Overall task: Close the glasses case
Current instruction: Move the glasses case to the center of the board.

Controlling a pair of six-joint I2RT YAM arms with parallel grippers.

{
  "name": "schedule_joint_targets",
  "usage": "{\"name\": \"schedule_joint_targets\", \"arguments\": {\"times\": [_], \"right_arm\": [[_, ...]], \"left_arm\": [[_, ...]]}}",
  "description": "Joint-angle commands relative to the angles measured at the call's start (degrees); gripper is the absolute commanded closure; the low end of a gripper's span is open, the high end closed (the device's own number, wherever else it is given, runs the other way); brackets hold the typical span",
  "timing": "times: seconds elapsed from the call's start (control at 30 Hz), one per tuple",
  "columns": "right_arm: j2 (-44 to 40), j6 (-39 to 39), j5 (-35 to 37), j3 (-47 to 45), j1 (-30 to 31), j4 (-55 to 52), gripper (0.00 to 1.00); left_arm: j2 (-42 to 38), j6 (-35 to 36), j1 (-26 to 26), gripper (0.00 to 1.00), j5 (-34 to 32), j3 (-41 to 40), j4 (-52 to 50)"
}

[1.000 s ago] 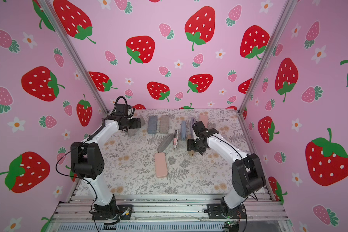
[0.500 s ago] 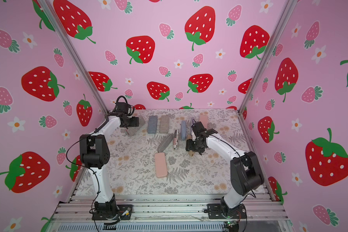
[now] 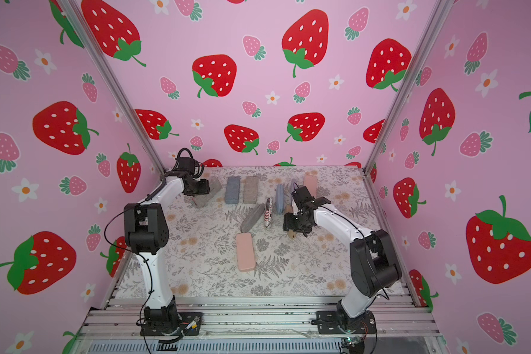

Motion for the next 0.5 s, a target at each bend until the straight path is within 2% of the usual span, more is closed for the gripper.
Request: {"name": "schedule_joint_targets", "arguments": {"times": [0.0, 0.1, 0.27, 0.47], "right_arm": [[1.0, 0.1, -0.7, -0.8, -0.1, 0.0, 0.35], [1.0, 0.0, -0.7, -0.8, 0.0, 0.1, 0.35], [1.7, -0.2, -1.1, -0.5, -0.1, 0.1, 0.35], [2.1, -0.3, -1.3, -0.5, -0.1, 0.3, 0.35]], "left_arm": [[1.5, -0.5, 0.0, 0.44, 1.4, 1.7, -1.1], [1.5, -0.7, -0.1, 0.48, 1.4, 1.1, -0.8], [1.8, -0.7, 0.0, 0.63, 1.5, 1.1, -0.8], [2.6, -0.8, -0.1, 0.73, 1.5, 1.6, -1.0]]}}
